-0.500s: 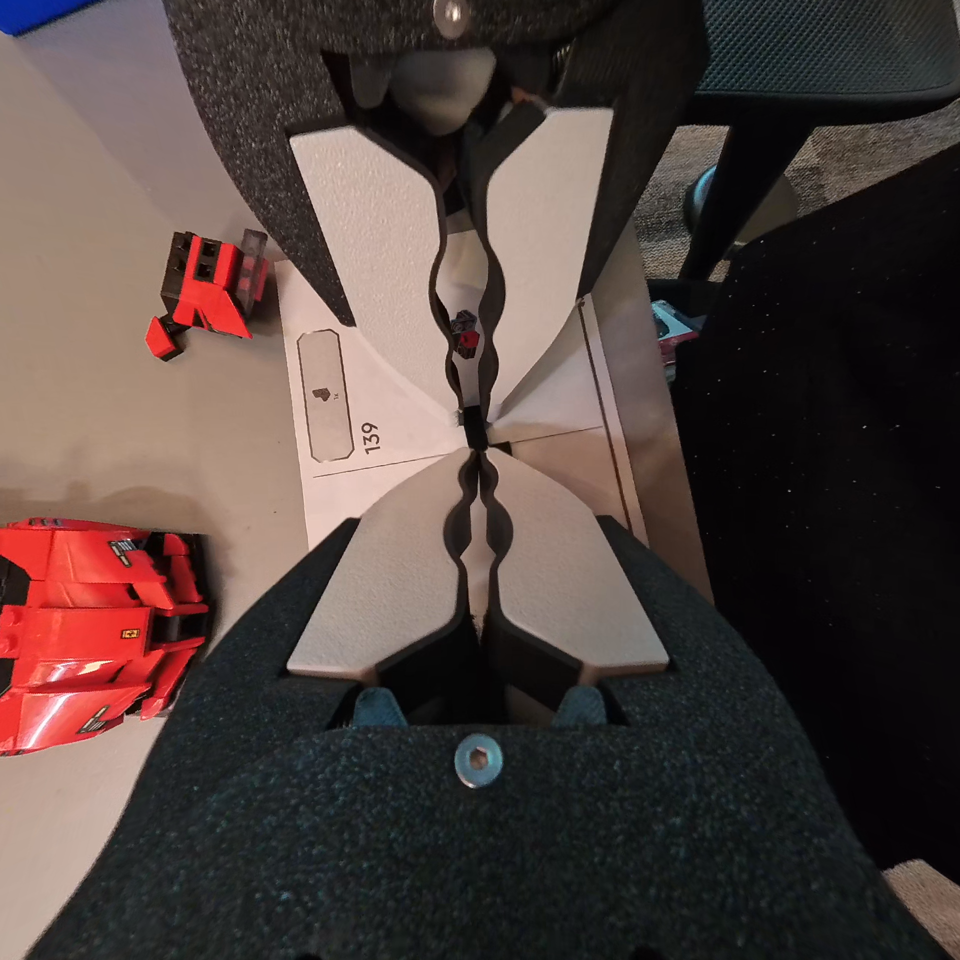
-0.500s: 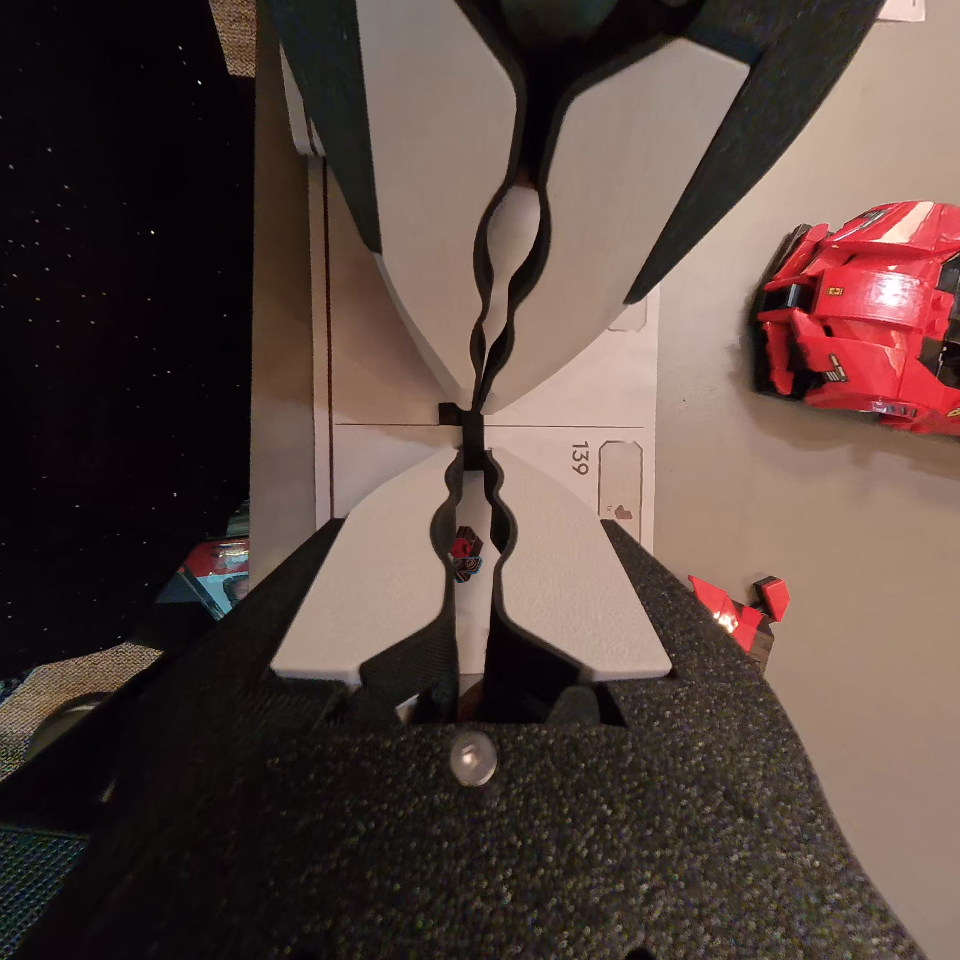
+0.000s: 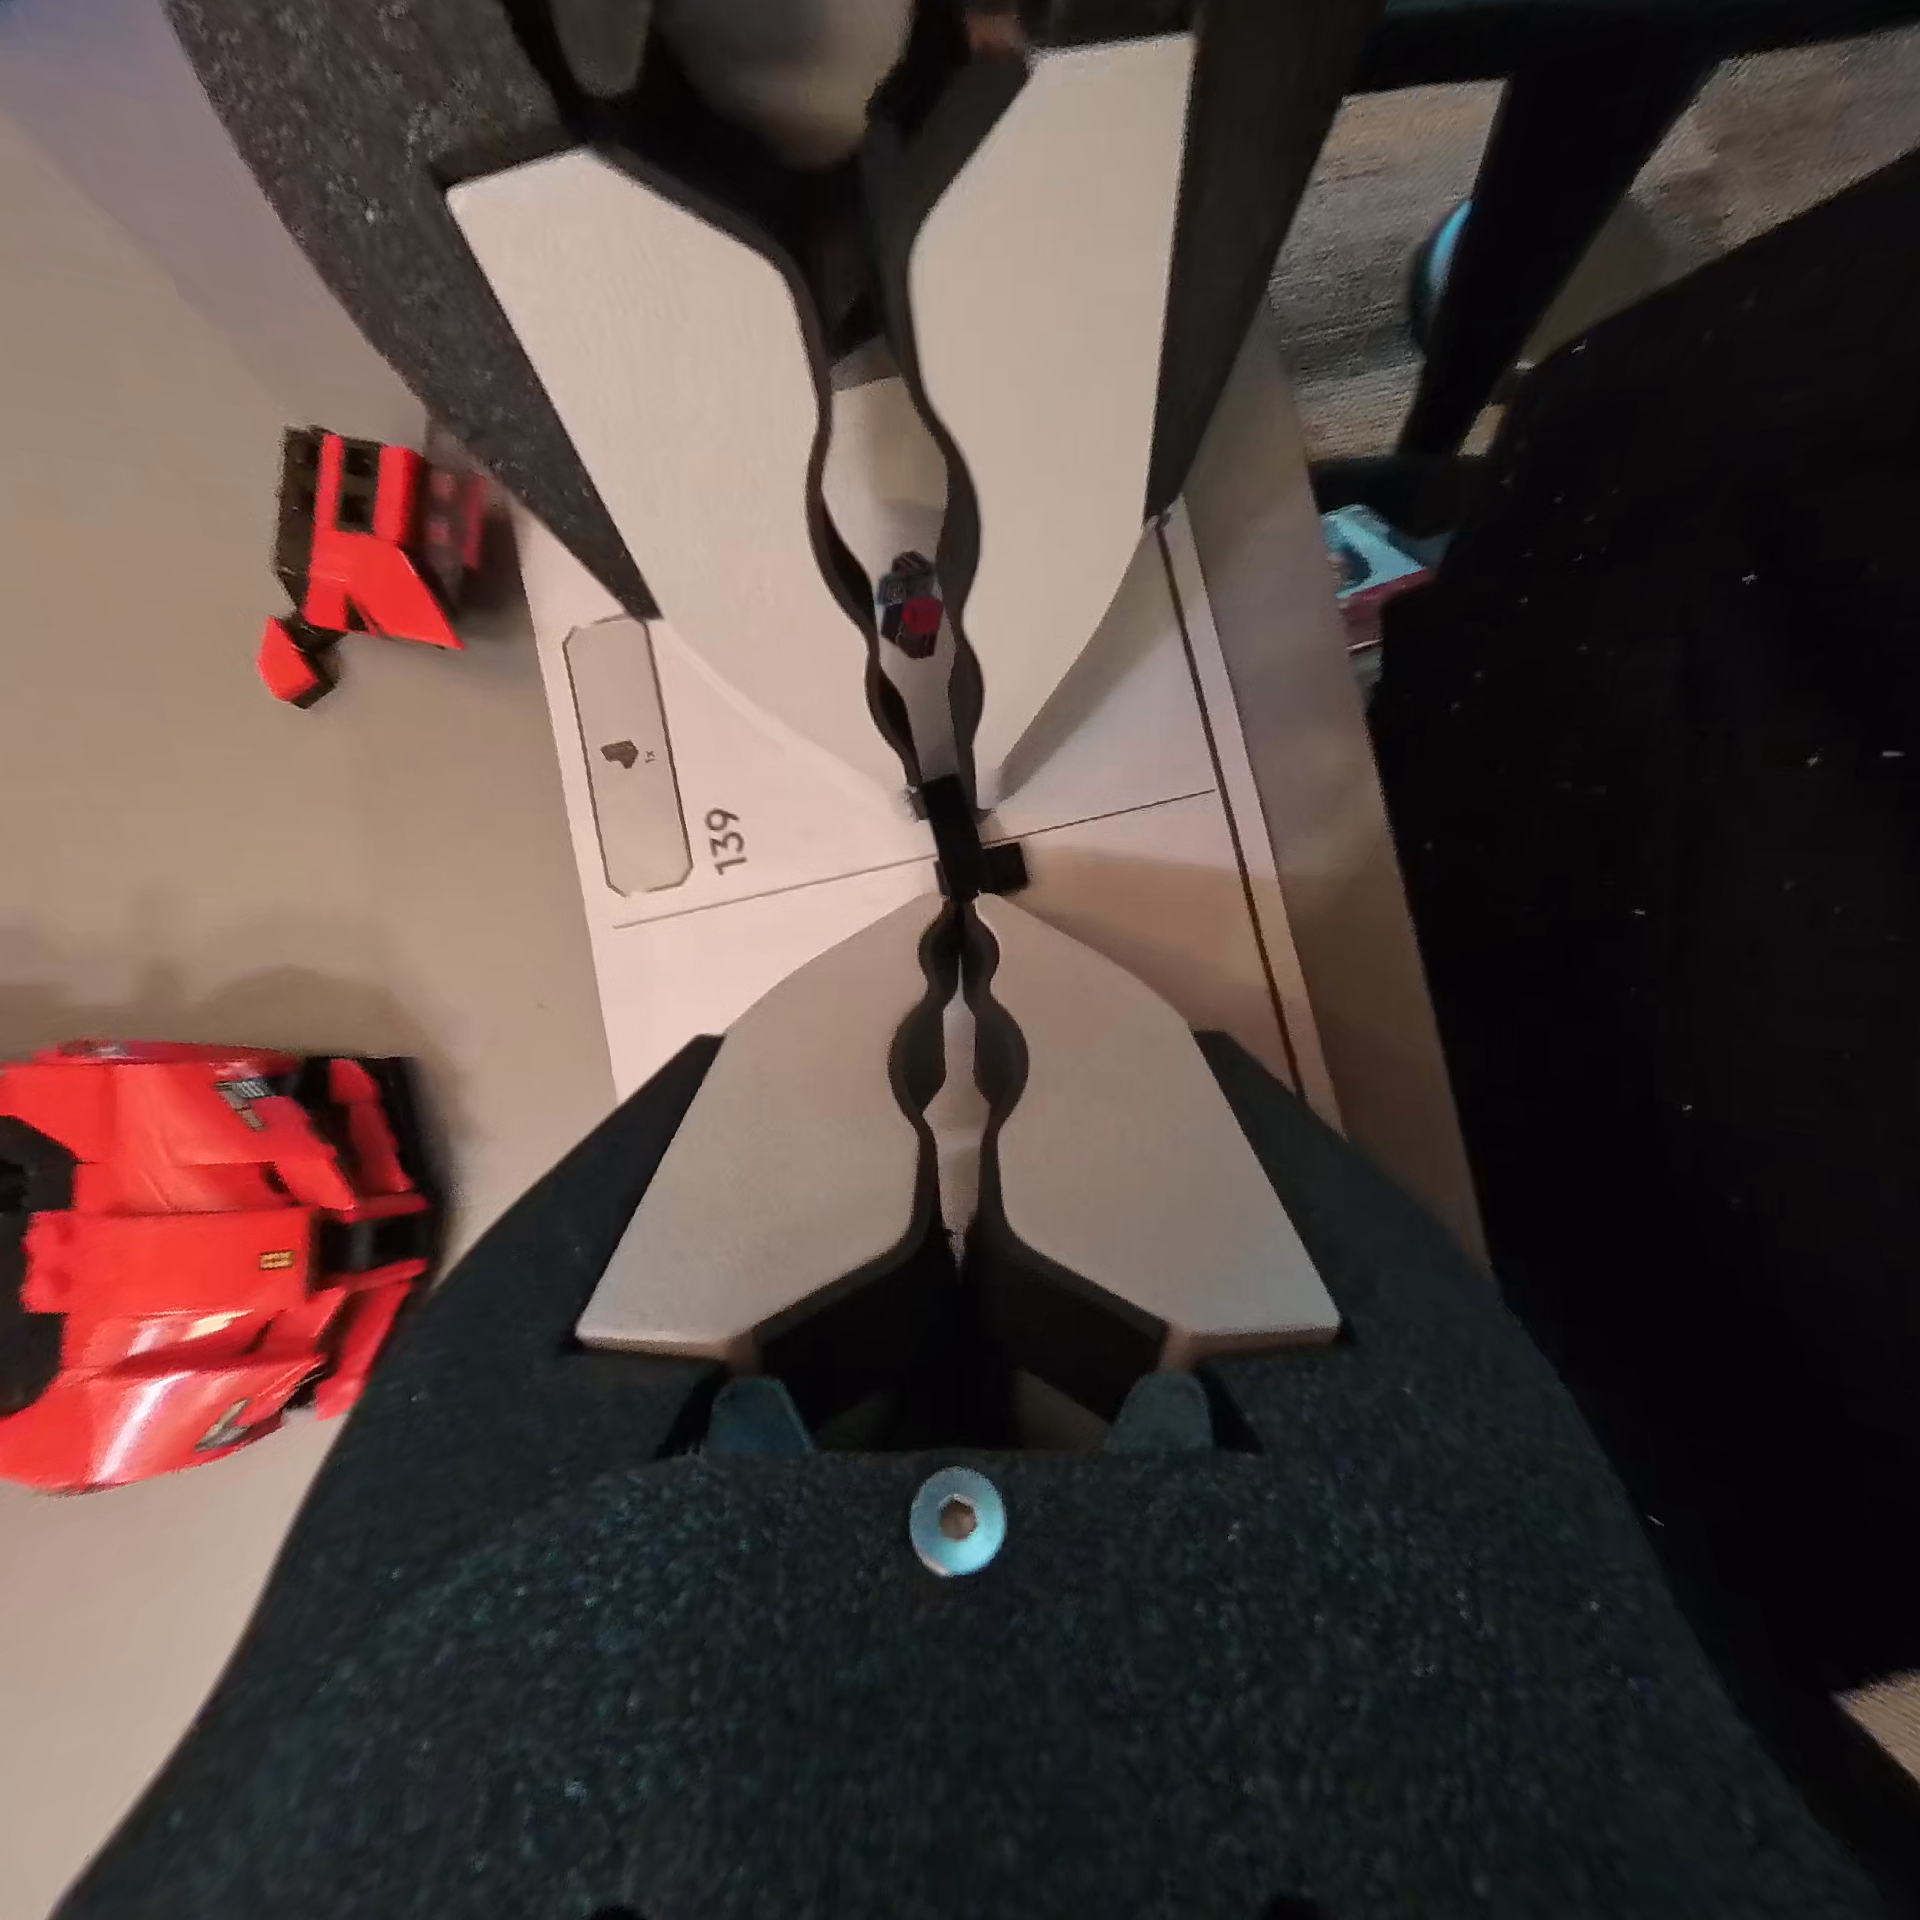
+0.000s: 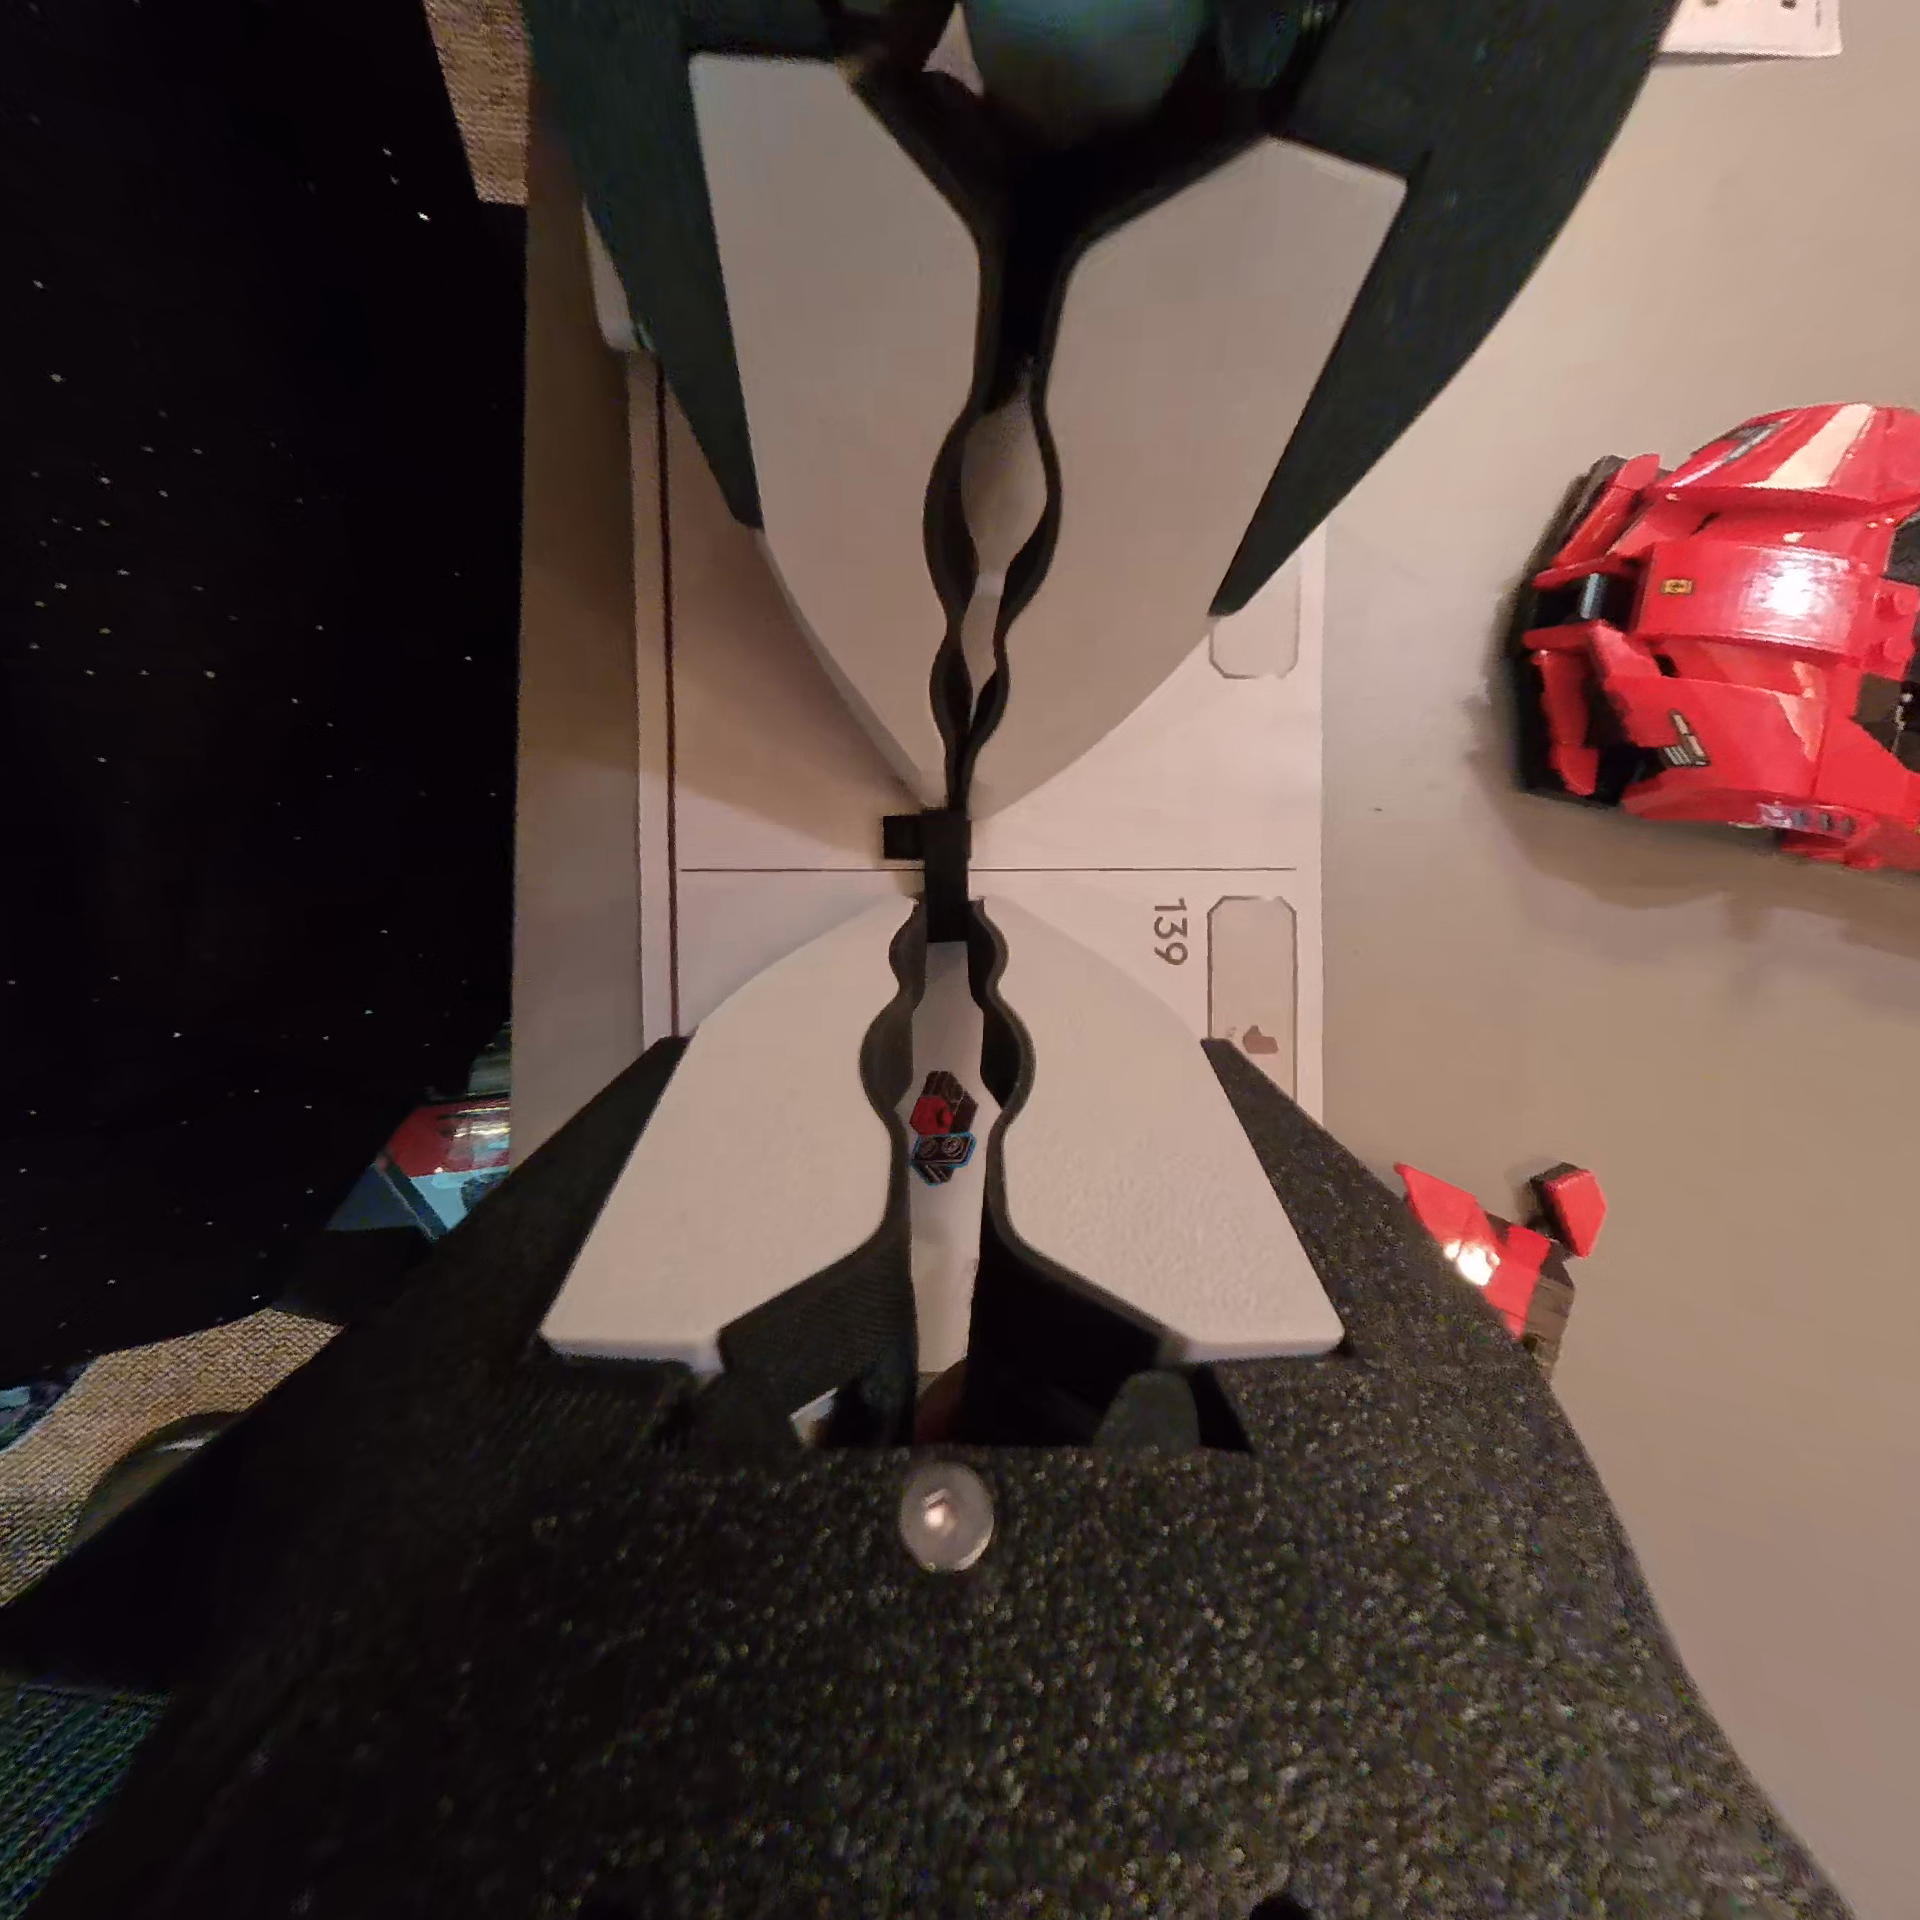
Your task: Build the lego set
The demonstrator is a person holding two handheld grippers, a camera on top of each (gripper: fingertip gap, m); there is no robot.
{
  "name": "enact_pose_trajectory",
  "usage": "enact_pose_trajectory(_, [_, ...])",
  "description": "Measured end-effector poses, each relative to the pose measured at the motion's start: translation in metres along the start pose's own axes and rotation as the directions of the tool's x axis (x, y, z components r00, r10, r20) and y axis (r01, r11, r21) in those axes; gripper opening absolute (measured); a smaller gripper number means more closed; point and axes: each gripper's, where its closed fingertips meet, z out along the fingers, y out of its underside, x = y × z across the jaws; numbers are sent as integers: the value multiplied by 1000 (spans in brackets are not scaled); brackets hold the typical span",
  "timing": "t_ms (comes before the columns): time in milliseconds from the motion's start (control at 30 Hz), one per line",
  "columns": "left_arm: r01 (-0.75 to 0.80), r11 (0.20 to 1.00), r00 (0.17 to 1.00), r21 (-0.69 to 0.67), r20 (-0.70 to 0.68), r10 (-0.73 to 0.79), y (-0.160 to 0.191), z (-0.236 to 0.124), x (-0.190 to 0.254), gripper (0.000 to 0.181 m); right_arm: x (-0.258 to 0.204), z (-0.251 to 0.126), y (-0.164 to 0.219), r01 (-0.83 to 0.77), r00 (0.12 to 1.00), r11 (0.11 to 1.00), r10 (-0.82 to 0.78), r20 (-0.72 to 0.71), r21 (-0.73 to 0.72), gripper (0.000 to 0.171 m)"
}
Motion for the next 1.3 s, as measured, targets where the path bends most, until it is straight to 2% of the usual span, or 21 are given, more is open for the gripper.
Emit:
enact_pose_trajectory(67, [-25,999,998,-22,53,27,0,-1,-5,0,2,0,0,1,1000,1000,-1,-6,6,8])
enact_pose_trajectory(167, [13,1000,1000,-9,25,-12,1,-6,-3,0,2,0,0,-1,1000,1000,1,-4,7,8])
enact_pose_trajectory(300, [74,994,997,82,26,-76,-4,-14,-7,0,2,0,0,-2,1000,1000,2,-3,1,8])
enact_pose_trajectory(467, [72,984,997,162,-4,-73,-19,-13,-2,0,4,-1,0,-2,1000,1000,2,-4,-15,8])
enact_pose_trajectory(600, [73,991,997,116,-15,-72,-12,-6,-2,0,4,0,-1,2,1000,1000,-2,3,-25,8])
enact_pose_trajectory(1033, [124,985,991,124,-75,-115,-11,-5,0,0,3,-2,-2,-7,1000,1000,7,18,-17,8])
enact_pose_trajectory(1300, [226,967,967,119,-143,-209,-11,-5,0,0,3,-3,-2,-13,1000,1000,13,20,-9,8])
